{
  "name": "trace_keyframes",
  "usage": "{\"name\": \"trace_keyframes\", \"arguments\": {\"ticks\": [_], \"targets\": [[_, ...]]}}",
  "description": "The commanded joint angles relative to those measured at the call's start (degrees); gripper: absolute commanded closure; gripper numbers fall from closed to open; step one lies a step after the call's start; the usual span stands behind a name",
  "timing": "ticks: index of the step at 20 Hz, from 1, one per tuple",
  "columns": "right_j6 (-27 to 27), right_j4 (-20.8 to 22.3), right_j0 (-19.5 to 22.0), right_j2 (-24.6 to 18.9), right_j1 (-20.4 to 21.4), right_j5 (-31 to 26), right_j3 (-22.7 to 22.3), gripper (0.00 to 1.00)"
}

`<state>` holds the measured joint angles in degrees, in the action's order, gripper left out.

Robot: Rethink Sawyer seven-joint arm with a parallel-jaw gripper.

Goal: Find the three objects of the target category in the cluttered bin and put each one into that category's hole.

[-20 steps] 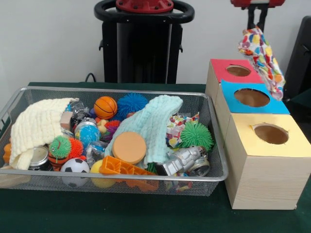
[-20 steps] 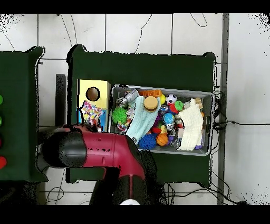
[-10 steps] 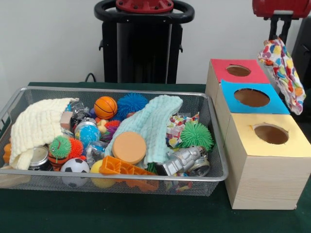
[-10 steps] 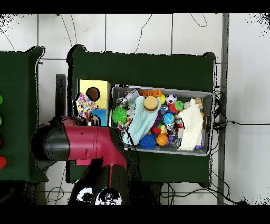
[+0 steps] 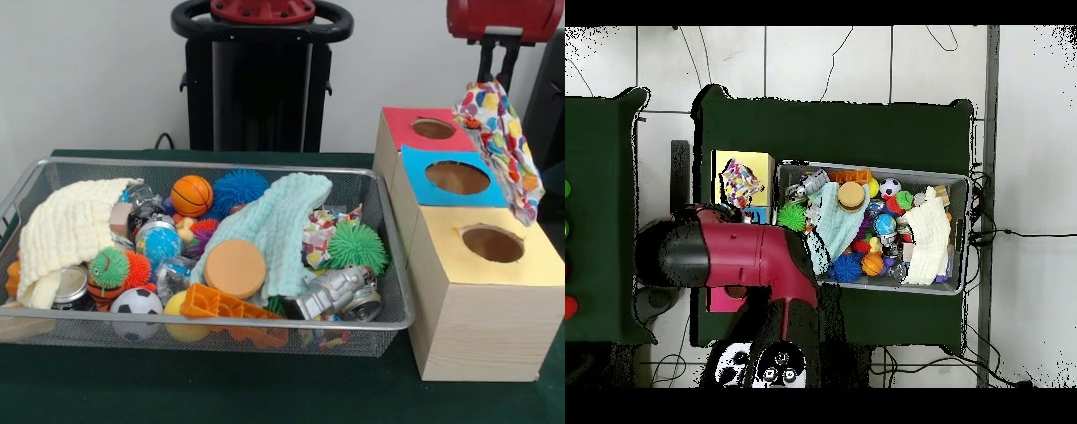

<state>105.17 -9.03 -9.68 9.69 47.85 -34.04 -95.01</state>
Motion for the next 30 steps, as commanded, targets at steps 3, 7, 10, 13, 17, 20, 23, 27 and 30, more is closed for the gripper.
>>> {"name": "trace_keyframes", "arguments": {"ticks": [3, 7, 10, 13, 17, 20, 23, 27, 30], "targets": [[11.92, -0.50, 2.04, 0.80, -3.59, -1.04, 4.46, 1.00], [12.85, -0.70, 1.73, 1.14, -4.94, 2.33, 3.12, 1.00], [13.62, -0.08, 0.96, 2.24, -6.69, 3.84, 2.49, 1.00], [10.61, 2.11, 1.30, 1.86, -8.71, 6.57, 2.06, 1.00], [10.34, 2.27, 0.62, 2.95, -8.88, 5.97, 2.03, 1.00], [11.21, 1.78, 0.07, 3.39, -10.20, 7.36, 2.07, 1.00], [11.77, 1.29, -0.68, 3.78, -11.36, 7.68, 1.99, 1.00], [10.74, 0.95, -1.04, 3.60, -11.43, 4.64, 1.83, 1.00], [10.01, 0.47, -0.84, 2.62, -11.32, 3.59, 1.11, 1.00]]}}
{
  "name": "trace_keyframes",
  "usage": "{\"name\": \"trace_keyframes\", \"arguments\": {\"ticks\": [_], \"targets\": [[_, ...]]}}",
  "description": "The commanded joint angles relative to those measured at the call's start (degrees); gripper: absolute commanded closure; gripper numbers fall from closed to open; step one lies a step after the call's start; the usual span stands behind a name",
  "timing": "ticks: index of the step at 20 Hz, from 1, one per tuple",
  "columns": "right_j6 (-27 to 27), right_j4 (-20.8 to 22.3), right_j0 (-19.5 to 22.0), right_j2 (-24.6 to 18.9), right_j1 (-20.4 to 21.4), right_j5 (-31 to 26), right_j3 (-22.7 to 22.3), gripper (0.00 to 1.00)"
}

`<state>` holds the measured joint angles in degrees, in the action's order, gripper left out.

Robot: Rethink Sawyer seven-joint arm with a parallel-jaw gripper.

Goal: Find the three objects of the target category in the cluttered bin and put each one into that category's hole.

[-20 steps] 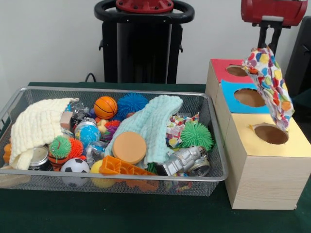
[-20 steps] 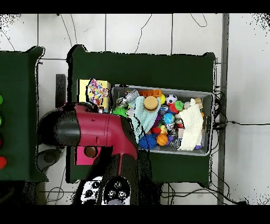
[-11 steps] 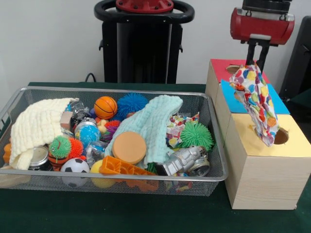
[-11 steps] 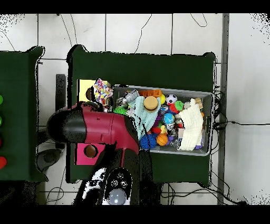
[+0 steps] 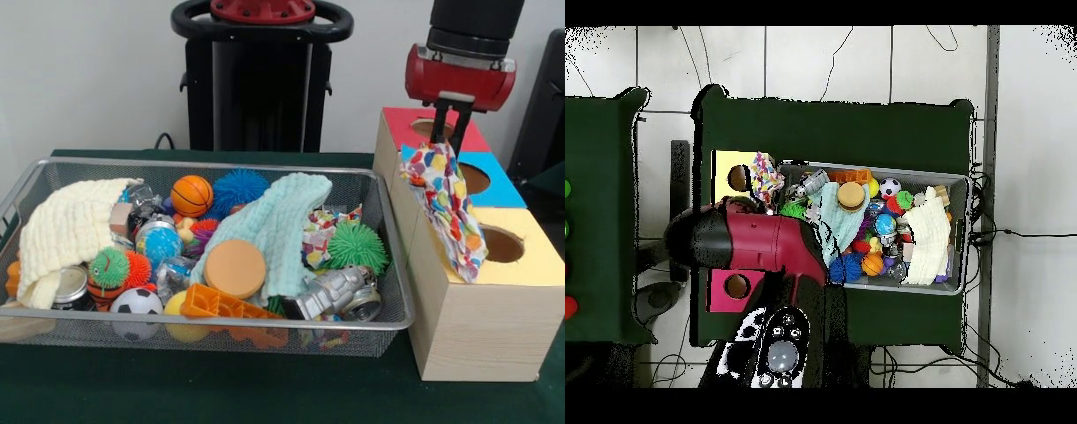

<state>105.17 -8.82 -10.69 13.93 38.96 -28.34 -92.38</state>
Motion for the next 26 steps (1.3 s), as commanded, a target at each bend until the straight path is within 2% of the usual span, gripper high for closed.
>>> {"name": "trace_keyframes", "arguments": {"ticks": [1, 8, 12, 17, 23, 25, 26], "targets": [[10.11, 0.09, 0.11, -1.81, -2.51, -1.86, -1.63, 1.00], [13.12, -2.49, -1.29, -4.01, -2.78, 3.99, -2.68, 1.00], [15.26, -4.10, -2.82, -3.73, -3.61, 5.25, -1.52, 1.00], [15.27, -6.06, -2.89, -4.28, -4.46, 6.03, -0.46, 1.00], [15.77, -7.53, -4.21, -1.63, -7.49, 7.25, 2.57, 1.00], [15.42, -7.63, -4.72, -0.45, -8.75, 7.34, 4.82, 1.00], [14.89, -7.10, -5.06, 0.78, -9.69, 9.12, 6.39, 1.00]]}}
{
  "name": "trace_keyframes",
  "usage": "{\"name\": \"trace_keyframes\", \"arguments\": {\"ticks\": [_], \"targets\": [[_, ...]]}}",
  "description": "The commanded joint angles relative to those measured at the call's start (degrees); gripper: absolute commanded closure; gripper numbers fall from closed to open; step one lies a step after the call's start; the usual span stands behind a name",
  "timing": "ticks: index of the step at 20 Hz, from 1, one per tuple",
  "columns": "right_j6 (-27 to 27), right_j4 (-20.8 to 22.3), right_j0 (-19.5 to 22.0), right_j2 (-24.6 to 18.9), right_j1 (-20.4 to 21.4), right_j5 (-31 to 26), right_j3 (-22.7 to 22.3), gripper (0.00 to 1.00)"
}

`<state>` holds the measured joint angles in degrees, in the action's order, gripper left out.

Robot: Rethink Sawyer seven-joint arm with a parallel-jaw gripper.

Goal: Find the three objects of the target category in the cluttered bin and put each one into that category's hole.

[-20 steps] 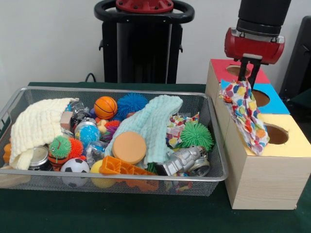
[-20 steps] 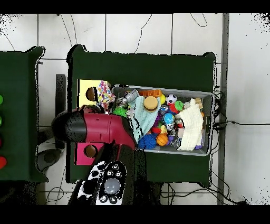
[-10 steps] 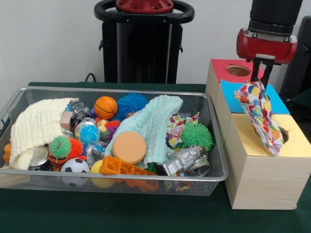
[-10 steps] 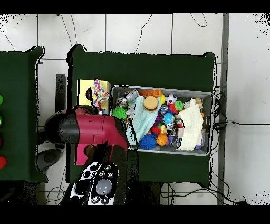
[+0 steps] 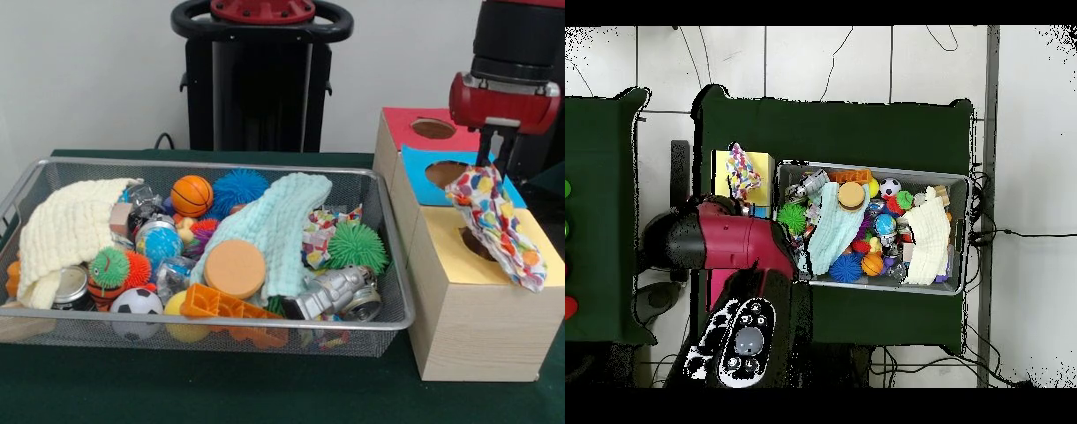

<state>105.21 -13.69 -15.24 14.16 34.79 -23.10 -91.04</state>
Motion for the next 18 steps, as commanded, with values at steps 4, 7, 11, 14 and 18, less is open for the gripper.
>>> {"name": "trace_keyframes", "arguments": {"ticks": [4, 7, 11, 14, 18], "targets": [[13.22, -2.26, 1.16, -0.86, -7.38, 6.26, 5.40, 1.00], [13.22, -2.37, 1.50, -1.02, -9.18, 8.72, 6.06, 1.00], [13.05, -2.46, 1.24, -0.27, -10.00, 10.28, 7.03, 1.00], [13.17, -2.47, 0.58, 0.42, -10.49, 11.24, 6.68, 1.00], [13.02, -2.33, 0.59, -0.88, -10.25, 11.77, 3.91, 1.00]]}}
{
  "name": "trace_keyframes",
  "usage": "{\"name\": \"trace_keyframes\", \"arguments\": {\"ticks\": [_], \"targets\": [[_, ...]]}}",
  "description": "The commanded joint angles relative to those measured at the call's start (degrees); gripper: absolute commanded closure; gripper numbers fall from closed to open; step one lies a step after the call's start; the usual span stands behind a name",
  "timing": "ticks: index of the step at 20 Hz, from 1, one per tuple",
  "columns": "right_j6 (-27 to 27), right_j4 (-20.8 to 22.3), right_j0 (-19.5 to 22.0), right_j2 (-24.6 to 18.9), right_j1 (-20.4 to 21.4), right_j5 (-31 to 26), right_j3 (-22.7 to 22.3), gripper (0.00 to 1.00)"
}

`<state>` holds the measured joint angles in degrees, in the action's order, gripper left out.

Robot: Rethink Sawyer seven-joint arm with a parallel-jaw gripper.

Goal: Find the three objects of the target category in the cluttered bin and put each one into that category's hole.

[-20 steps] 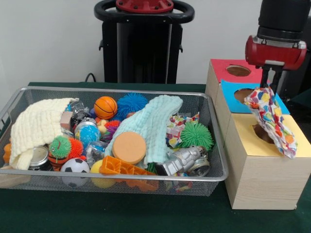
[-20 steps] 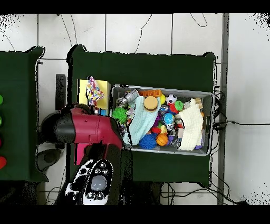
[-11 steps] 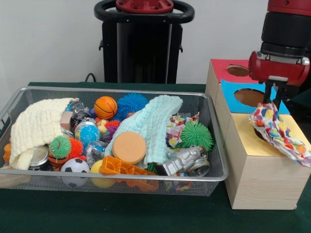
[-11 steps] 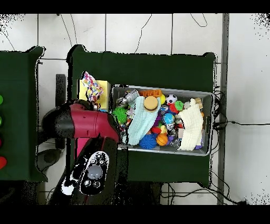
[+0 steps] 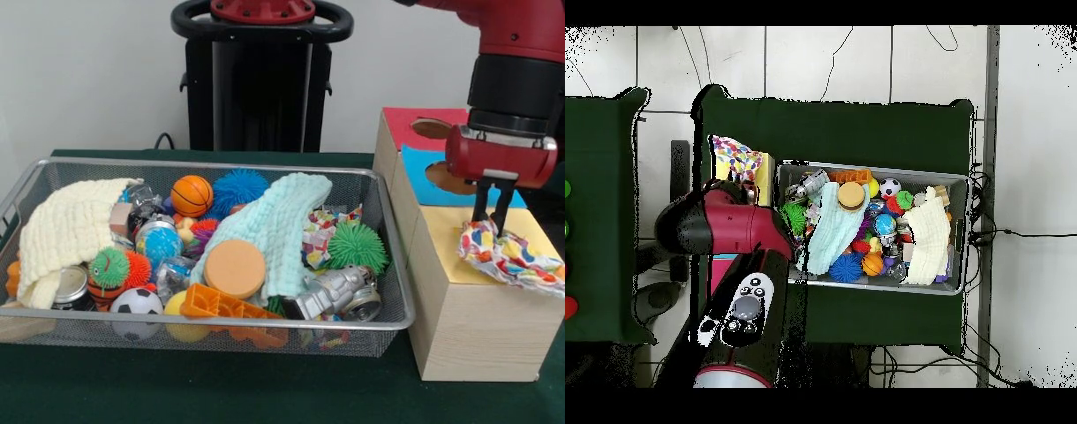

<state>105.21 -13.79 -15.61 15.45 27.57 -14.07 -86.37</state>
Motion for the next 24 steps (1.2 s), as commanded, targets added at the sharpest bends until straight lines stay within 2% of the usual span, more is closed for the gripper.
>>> {"name": "trace_keyframes", "arguments": {"ticks": [1, 3, 4, 6, 9, 12, 14, 19, 24], "targets": [[12.65, -2.21, 1.03, -2.58, -2.90, 1.21, -1.31, 1.00], [12.12, -1.82, 0.06, -2.02, -2.62, -2.98, -2.68, 1.00], [11.53, -1.94, 0.55, -3.35, -1.84, -6.66, -4.42, 1.00], [10.50, -1.10, 0.18, -3.11, -0.76, -9.15, -5.98, 1.00], [9.48, -1.13, 1.72, -5.57, 1.01, -9.76, -9.51, 1.00], [8.67, -0.78, 2.38, -7.31, 0.24, -9.42, -11.22, 1.00], [7.81, -0.97, 2.89, -8.32, -0.08, -13.04, -11.84, 1.00], [7.43, -0.01, 3.74, -9.88, -0.44, -8.45, -13.74, 1.00], [8.31, 0.88, 4.45, -10.69, -2.89, -2.58, -12.98, 1.00]]}}
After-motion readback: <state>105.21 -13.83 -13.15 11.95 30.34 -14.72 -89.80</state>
